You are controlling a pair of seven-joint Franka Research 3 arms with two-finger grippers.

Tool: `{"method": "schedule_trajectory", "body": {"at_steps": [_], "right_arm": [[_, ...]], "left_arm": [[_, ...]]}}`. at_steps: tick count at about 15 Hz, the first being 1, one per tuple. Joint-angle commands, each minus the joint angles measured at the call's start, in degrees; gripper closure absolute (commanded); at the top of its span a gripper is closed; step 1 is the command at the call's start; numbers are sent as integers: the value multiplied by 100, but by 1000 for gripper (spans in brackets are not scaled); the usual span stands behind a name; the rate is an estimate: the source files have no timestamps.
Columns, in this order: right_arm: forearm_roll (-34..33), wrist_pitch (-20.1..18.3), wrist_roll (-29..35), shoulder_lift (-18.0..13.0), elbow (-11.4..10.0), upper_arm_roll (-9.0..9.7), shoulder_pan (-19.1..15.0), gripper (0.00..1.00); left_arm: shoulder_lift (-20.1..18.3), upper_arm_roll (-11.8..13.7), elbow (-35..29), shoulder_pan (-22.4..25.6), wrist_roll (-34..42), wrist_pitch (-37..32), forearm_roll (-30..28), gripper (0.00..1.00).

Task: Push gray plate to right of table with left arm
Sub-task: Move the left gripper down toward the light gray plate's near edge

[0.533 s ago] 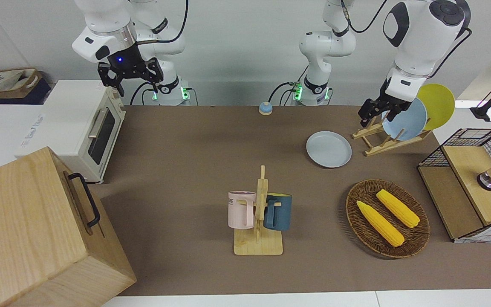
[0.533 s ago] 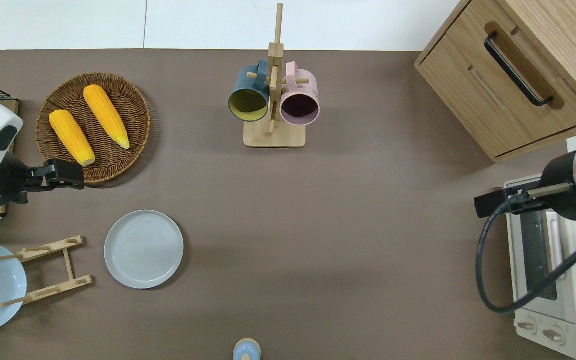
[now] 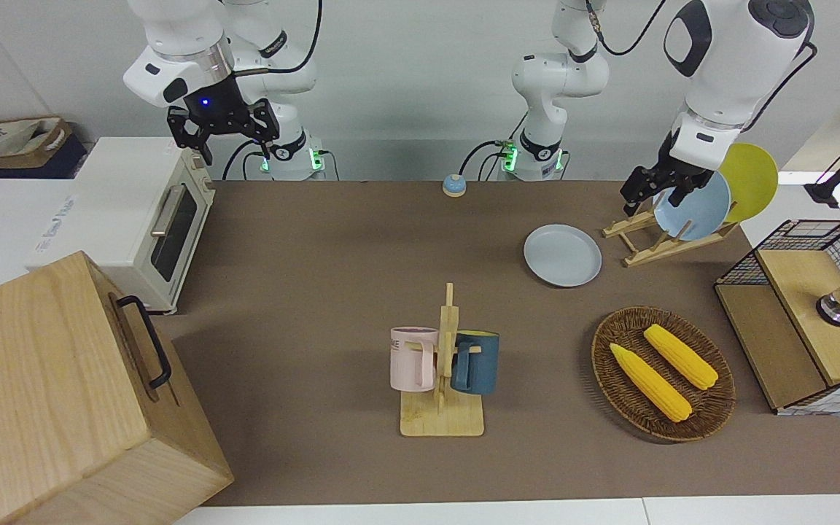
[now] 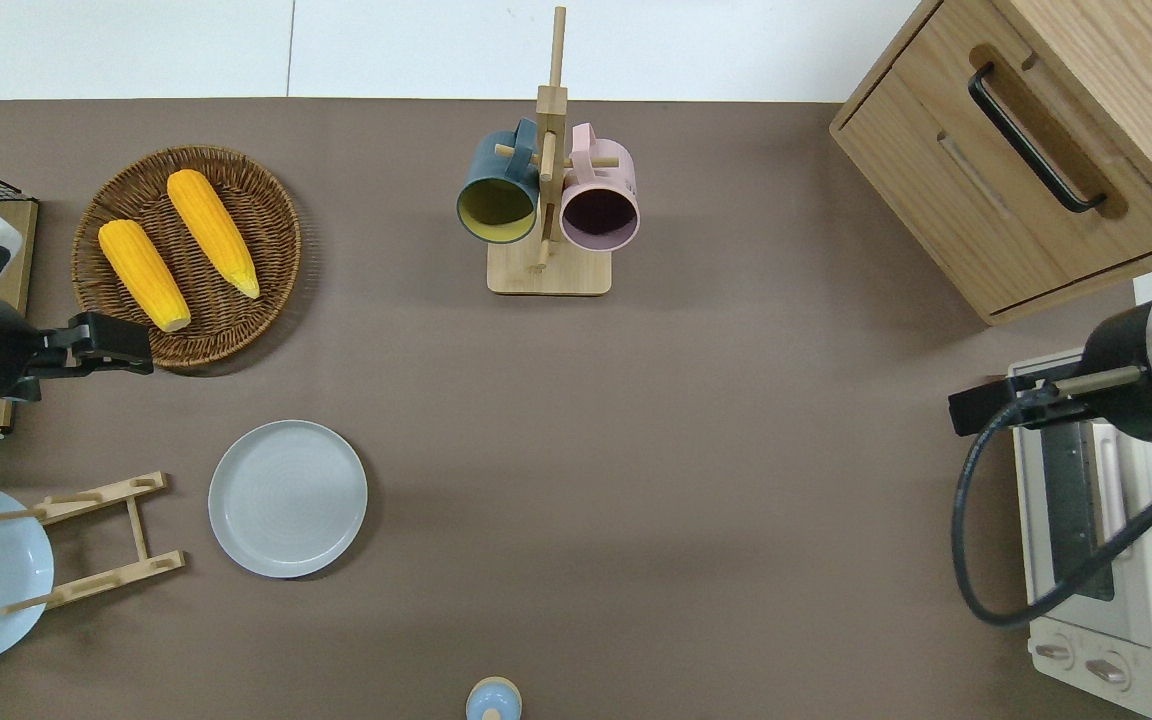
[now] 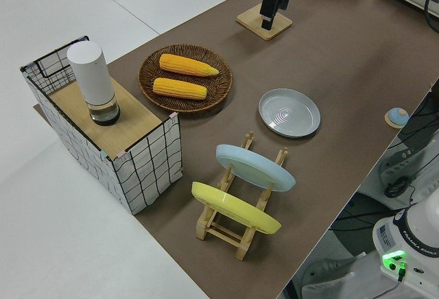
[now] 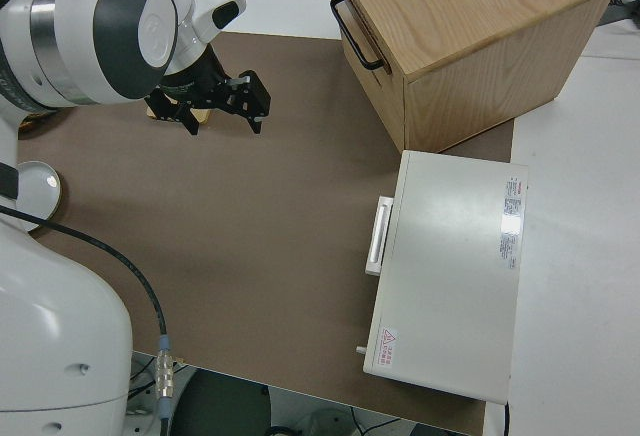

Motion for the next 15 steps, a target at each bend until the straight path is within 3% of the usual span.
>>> {"method": "schedule_trajectory", "body": {"at_steps": [1, 8, 15], "right_arm": [[33, -89, 75, -17, 50, 89, -114, 17], [33, -89, 75, -17, 50, 98, -114, 17], [33, -89, 75, -17, 50, 98, -114, 17]], "left_arm": [[97, -29, 146, -17, 65, -187, -72, 0], [89, 58, 58, -35, 179, -310, -28, 0], [-43, 339, -714, -52, 496, 128, 7, 0]]}}
